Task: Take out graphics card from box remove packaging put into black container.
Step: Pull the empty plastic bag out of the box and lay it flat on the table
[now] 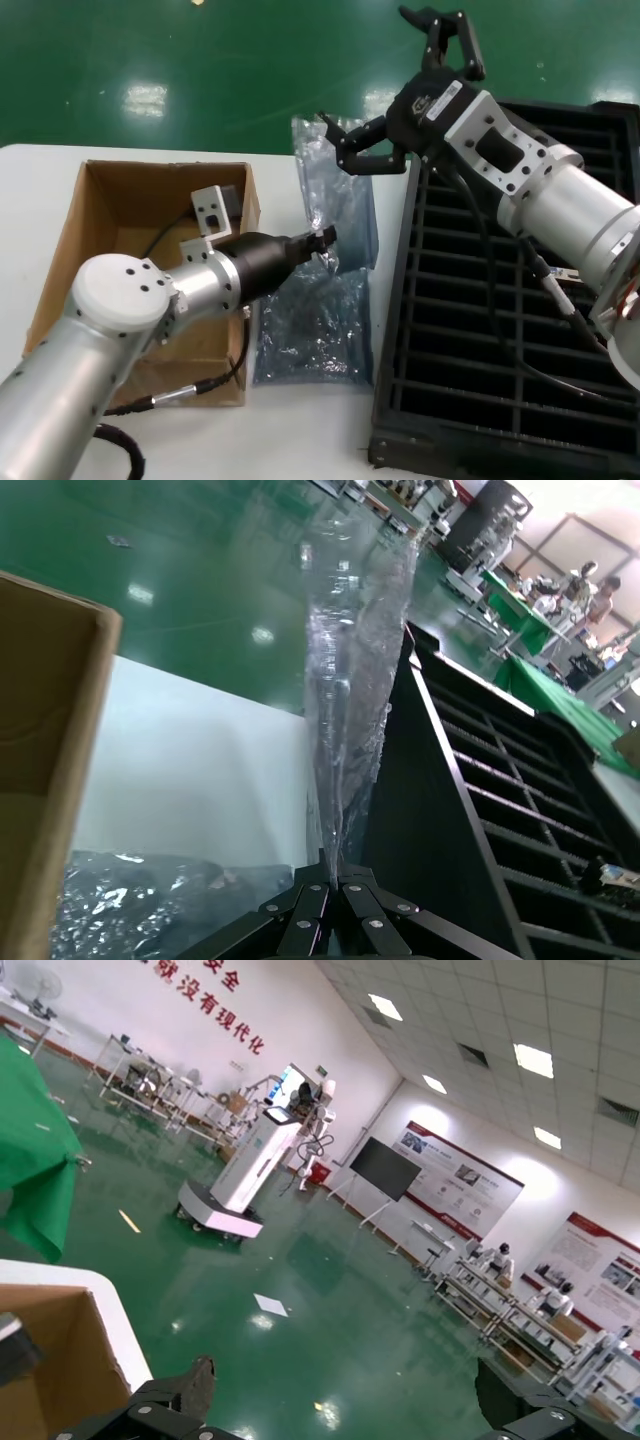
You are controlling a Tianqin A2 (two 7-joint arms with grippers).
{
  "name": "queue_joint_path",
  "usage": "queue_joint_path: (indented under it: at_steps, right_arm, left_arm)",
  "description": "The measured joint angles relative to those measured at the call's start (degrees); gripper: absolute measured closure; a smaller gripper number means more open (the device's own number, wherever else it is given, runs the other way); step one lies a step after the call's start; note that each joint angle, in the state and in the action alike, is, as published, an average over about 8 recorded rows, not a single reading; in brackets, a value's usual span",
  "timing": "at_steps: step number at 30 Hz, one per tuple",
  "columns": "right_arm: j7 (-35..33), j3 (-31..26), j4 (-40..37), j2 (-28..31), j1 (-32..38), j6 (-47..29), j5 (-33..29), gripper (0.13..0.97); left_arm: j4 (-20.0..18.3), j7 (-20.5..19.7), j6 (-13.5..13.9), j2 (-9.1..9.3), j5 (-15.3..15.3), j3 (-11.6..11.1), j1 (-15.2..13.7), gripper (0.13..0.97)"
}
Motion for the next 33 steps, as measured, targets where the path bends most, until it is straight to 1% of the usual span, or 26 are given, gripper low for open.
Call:
queue_joint_path:
  at_steps: [3,9,12,15,19,24,33]
  right_arm:
    - [1.0,-0.1,-0.5,-0.1,0.1,-0.6,0.0,0.223]
    - [2.0,-0.2,-4.2,-2.0,0.7,-3.5,0.0,0.174]
    - [2.8,-0.2,-6.9,-3.5,1.1,-5.5,-0.6,0.145]
    - [6.1,-0.2,-9.6,-5.1,1.6,-8.1,-3.9,0.141]
    - [14.6,-0.2,-12.9,-7.1,2.5,-12.3,-12.3,0.133]
    - [27.2,-0.2,-15.1,-8.8,3.4,-16.6,-24.8,0.129]
    - [50.0,-0.2,-14.2,-8.8,3.7,-20.4,-46.5,0.129]
  left_arm:
    - [-4.5,-5.0,0.1,-1.9,2.2,-0.1,1.9,0.958]
    - [-13.8,-14.8,0.9,-5.59,5.3,-1.5,6.5,0.958]
    - [-16.9,-19.1,1.5,-6.75,6.3,-2.4,8.6,0.958]
    - [-18.6,-22.1,2.0,-7.34,6.8,-3.2,10.2,0.958]
    - [-19.6,-24.4,2.6,-7.64,7.3,-4.0,11.7,0.958]
    - [-20.1,-25.6,3.2,-7.55,8.0,-4.7,12.9,0.958]
    - [-19.1,-25.7,3.7,-5.87,9.7,-5.1,13.5,0.958]
